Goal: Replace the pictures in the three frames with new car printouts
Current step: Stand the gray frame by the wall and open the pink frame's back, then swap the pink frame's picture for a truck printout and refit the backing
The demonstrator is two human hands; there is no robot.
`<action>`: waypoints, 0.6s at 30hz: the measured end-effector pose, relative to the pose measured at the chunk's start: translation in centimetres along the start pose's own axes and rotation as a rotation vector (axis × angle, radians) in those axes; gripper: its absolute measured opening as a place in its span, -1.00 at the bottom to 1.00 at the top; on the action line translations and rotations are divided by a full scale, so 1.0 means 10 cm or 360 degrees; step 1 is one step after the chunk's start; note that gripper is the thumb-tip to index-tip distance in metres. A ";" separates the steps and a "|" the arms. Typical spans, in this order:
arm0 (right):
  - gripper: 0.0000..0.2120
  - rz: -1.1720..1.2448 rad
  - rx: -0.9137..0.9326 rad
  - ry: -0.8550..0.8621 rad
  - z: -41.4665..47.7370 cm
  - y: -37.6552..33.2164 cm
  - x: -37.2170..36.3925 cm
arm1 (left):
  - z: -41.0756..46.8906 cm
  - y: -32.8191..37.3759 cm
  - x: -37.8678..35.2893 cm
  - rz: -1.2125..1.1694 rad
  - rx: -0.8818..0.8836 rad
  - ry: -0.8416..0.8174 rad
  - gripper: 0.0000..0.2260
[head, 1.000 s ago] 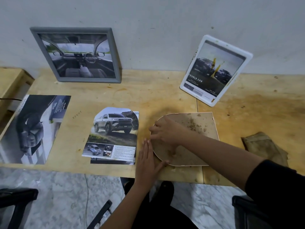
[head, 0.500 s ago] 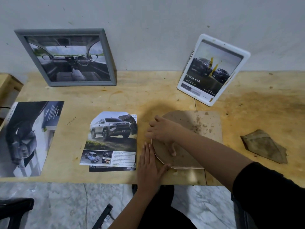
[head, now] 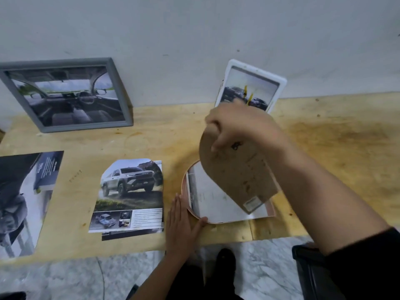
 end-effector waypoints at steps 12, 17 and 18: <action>-0.45 0.3023 -0.1772 0.1733 -2.63 1.01 -2.00 | 0.26 -0.31 0.22 -0.0071 0.0050 -0.0058 -0.19; -0.82 0.3192 -0.2335 0.2405 -2.66 1.13 -2.34 | 0.24 -0.32 0.19 -0.0088 0.0045 -0.0049 -0.19; -0.83 0.3167 -0.2349 0.2480 -2.57 1.18 -2.32 | 0.24 -0.32 0.19 -0.0090 0.0047 -0.0042 -0.19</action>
Point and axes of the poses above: each hand's wrist, its own z-axis towards the middle knuckle, its own x-axis out of the back of the hand, y = z × x, the point moved 4 cm from there along z, towards the middle knuckle, and after that the axes turned 10 degrees about x, right-handed, at the moved point
